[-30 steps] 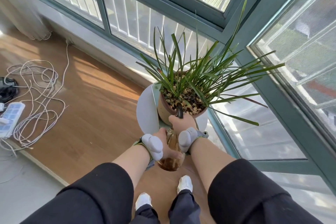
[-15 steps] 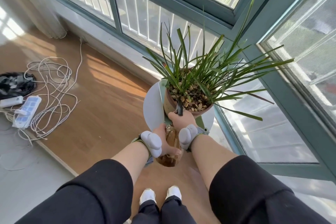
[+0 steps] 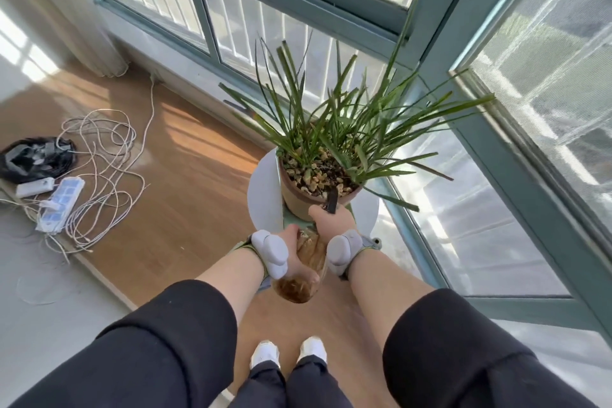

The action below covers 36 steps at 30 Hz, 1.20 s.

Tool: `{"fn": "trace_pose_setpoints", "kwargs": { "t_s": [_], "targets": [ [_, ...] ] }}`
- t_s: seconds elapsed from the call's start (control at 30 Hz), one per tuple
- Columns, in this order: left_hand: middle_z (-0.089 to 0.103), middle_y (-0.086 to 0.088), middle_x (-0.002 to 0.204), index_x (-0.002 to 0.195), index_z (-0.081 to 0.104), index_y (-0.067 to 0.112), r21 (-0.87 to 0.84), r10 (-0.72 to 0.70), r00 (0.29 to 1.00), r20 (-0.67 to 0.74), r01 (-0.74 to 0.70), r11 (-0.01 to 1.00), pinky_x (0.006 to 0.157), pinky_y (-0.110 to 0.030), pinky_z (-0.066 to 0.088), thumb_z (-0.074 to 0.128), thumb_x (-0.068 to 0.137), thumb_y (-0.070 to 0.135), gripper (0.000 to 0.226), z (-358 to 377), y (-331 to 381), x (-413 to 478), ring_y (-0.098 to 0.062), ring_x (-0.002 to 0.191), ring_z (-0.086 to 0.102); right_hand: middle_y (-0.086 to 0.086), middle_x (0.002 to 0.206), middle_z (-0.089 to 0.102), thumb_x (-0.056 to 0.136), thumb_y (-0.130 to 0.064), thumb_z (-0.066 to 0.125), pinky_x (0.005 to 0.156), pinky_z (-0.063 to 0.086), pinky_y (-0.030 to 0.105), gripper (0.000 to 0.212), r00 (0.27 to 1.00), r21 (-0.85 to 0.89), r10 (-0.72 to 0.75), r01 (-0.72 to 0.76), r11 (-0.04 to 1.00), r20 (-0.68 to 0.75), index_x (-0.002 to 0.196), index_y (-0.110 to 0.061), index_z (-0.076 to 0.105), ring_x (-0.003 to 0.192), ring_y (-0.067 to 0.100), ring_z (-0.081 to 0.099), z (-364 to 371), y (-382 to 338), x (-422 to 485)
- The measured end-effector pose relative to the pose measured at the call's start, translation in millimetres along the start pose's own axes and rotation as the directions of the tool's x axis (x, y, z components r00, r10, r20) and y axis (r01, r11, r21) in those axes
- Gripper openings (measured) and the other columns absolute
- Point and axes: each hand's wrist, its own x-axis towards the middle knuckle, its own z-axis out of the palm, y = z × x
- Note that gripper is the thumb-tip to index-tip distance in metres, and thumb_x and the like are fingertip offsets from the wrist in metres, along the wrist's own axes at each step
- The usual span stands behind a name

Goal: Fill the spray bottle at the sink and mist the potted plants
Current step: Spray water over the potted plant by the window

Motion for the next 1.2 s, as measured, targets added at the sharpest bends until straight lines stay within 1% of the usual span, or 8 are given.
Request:
{"fn": "trace_pose_setpoints", "kwargs": {
  "t_s": [0.17,0.37,0.53,0.67,0.8,0.93,1.1,1.2],
  "targets": [
    [0.053,-0.004,0.122,0.125,0.035,0.013,0.047,-0.023,1.0,-0.013,0.024,0.999,0.092,-0.039,0.044,0.074,0.058,0.063,0.091,6,5,0,-0.025,0.108,0.053,-0.006,0.044,0.037,0.071,-0.023,0.057,0.048,0.026,0.028,0.031,1.0,0.039,0.005,-0.004,0.999,-0.029,0.051,-0.022,0.033,0.047,0.016,0.032,-2,4,1],
    [0.046,-0.006,0.135,0.134,0.03,0.013,0.066,0.004,1.0,-0.002,-0.004,0.998,0.098,-0.039,0.041,0.073,0.056,0.067,0.104,-1,-7,7,-0.026,0.119,0.048,-0.001,0.066,0.049,0.08,-0.034,0.057,0.053,0.032,0.028,0.022,0.998,-0.045,0.015,-0.012,0.999,0.06,0.07,-0.02,0.043,0.06,0.017,0.045,-2,-2,5],
    [0.038,-0.007,0.144,0.141,0.021,0.015,0.17,0.049,0.998,0.048,-0.057,0.984,0.105,-0.037,0.035,0.071,0.061,0.064,0.107,-25,-35,12,-0.027,0.129,0.04,0.011,0.101,0.065,0.081,-0.038,0.065,0.071,0.044,0.033,0.042,0.994,-0.044,-0.019,0.024,0.999,0.105,0.111,-0.01,0.058,0.085,0.023,0.058,17,-13,2],
    [0.031,-0.005,0.147,0.145,0.012,0.016,0.154,0.135,0.986,0.099,-0.149,0.977,0.108,-0.035,0.03,0.074,0.066,0.055,0.107,-51,-65,13,-0.025,0.134,0.033,-0.002,0.071,0.052,0.08,-0.043,0.069,0.053,0.033,0.02,0.031,0.993,-0.11,-0.07,0.08,0.991,0.096,0.08,-0.019,0.05,0.064,0.01,0.047,44,-35,2],
    [0.028,-0.005,0.149,0.145,0.01,0.014,0.171,0.186,0.975,0.121,-0.205,0.964,0.106,-0.033,0.029,0.074,0.067,0.053,0.109,-80,-94,17,-0.025,0.135,0.032,-0.008,0.058,0.039,0.079,-0.047,0.068,0.05,0.025,0.024,0.044,0.996,-0.138,-0.091,0.09,0.986,-0.002,0.061,-0.028,0.034,0.054,0.01,0.039,70,-62,0],
    [0.037,-0.006,0.142,0.142,0.018,0.016,0.196,0.216,0.967,0.138,-0.24,0.951,0.101,-0.036,0.035,0.073,0.064,0.059,0.104,-101,-109,23,-0.028,0.129,0.039,-0.005,0.062,0.047,0.081,-0.046,0.067,0.05,0.031,0.026,0.038,0.997,-0.193,-0.048,0.035,0.981,-0.059,0.065,-0.021,0.044,0.062,0.018,0.048,81,-83,5],
    [0.052,-0.004,0.123,0.125,0.035,0.015,0.252,0.233,0.955,0.184,-0.275,0.928,0.081,-0.032,0.041,0.071,0.059,0.065,0.09,-118,-121,31,-0.025,0.107,0.052,-0.004,0.071,0.054,0.079,-0.033,0.066,0.054,0.034,0.027,0.022,0.987,-0.108,0.066,-0.083,0.991,-0.148,0.083,-0.014,0.056,0.071,0.019,0.051,96,-96,11],
    [0.049,-0.004,0.129,0.131,0.032,0.014,0.265,0.228,0.954,0.192,-0.274,0.924,0.091,-0.037,0.044,0.07,0.06,0.066,0.096,-123,-121,33,-0.026,0.114,0.05,0.0,0.072,0.055,0.078,-0.03,0.065,0.052,0.034,0.027,0.019,0.98,-0.065,0.098,-0.11,0.992,-0.172,0.082,-0.012,0.058,0.066,0.018,0.049,100,-101,16]
  ]
}}
